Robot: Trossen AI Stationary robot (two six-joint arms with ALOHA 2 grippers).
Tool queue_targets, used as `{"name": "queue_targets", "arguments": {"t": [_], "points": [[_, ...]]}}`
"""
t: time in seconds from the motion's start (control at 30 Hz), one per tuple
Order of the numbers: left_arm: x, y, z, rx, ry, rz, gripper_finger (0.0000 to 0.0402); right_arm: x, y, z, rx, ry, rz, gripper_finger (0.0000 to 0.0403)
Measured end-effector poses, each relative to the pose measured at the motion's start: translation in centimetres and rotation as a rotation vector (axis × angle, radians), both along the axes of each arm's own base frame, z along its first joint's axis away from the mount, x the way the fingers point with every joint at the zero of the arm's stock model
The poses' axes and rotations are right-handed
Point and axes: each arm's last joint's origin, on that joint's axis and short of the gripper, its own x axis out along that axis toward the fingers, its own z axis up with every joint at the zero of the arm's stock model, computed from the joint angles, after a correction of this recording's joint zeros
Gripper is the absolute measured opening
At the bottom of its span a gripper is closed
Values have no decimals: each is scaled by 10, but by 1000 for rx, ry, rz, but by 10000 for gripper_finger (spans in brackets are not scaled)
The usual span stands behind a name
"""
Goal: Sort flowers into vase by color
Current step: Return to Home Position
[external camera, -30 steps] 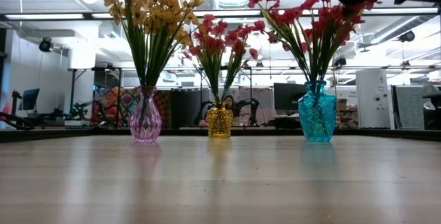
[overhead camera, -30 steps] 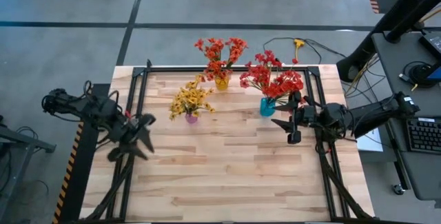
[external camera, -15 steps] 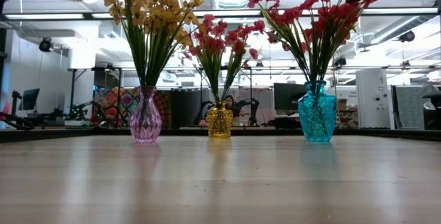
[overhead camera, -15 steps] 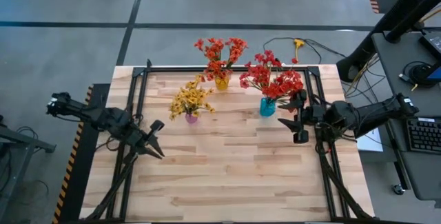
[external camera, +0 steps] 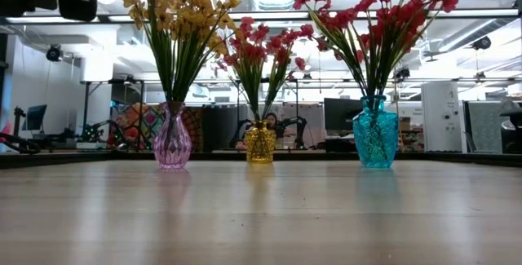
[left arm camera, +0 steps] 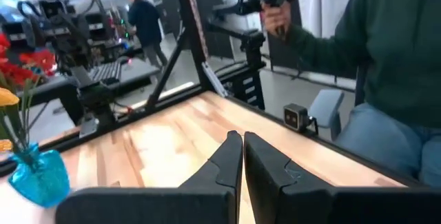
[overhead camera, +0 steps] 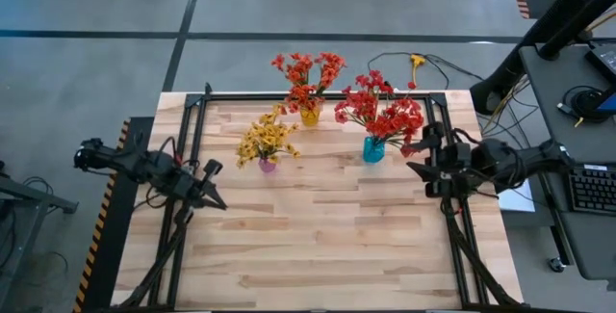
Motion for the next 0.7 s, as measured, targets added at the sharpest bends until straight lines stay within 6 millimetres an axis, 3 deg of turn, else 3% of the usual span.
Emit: {"name": "queue_targets", "arguments": {"t": [0.33, 0.53, 0.7], "points": [[0, -2, -49, -158, -51, -78, 0, -8, -1, -32, 29, -3, 13, 203], [4, -2, -54, -215, 43, -17, 0, -7, -1, -64, 15, 20, 5, 203], [6, -1, -54, -222, 67, 45, 0, -7, -1, -68, -5, 62, -2, 203]]}}
